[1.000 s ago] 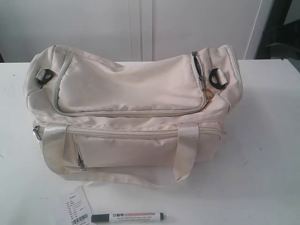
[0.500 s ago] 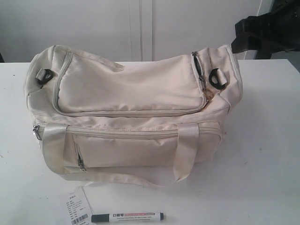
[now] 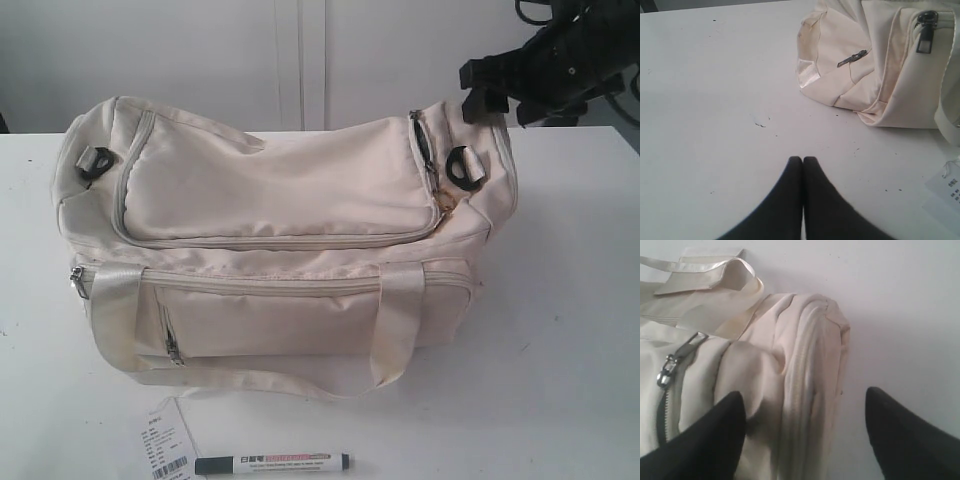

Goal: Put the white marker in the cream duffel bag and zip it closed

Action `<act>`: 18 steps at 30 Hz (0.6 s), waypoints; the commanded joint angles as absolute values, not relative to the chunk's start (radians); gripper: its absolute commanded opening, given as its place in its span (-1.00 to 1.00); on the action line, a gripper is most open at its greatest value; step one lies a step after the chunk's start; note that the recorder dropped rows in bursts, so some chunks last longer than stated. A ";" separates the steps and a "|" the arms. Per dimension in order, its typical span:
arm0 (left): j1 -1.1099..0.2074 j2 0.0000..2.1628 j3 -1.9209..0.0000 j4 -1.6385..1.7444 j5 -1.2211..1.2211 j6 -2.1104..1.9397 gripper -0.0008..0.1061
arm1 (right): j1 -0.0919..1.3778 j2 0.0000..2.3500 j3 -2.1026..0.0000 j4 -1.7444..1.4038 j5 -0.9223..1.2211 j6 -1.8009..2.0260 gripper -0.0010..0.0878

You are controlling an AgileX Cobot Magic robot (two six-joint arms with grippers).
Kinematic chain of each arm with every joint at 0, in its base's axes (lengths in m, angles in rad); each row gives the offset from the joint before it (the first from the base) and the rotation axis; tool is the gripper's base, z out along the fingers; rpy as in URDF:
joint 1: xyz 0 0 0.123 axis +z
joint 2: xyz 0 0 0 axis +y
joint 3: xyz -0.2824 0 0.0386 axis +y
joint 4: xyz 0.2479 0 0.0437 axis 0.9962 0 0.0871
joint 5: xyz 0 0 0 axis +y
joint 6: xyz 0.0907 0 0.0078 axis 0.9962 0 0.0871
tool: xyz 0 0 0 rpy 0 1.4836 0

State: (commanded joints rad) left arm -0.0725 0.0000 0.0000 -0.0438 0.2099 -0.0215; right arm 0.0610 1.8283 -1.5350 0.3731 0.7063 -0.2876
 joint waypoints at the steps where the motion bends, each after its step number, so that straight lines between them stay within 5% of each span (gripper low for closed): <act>1: -0.072 0.000 0.000 -0.044 0.210 -0.021 -0.99 | 0.061 1.835 -1.537 0.373 0.706 -0.288 0.41; 3: -0.072 0.000 0.000 -0.044 0.210 -0.021 -0.99 | 0.061 1.847 -1.547 0.373 0.706 -0.288 0.14; 7: -0.072 0.000 0.000 -0.044 0.210 -0.021 -0.99 | 0.061 1.848 -1.547 0.392 0.710 -0.295 -0.91; 18: -0.072 0.000 0.000 -0.044 0.210 -0.021 -0.99 | 0.061 1.848 -1.547 0.413 0.744 -0.293 -0.98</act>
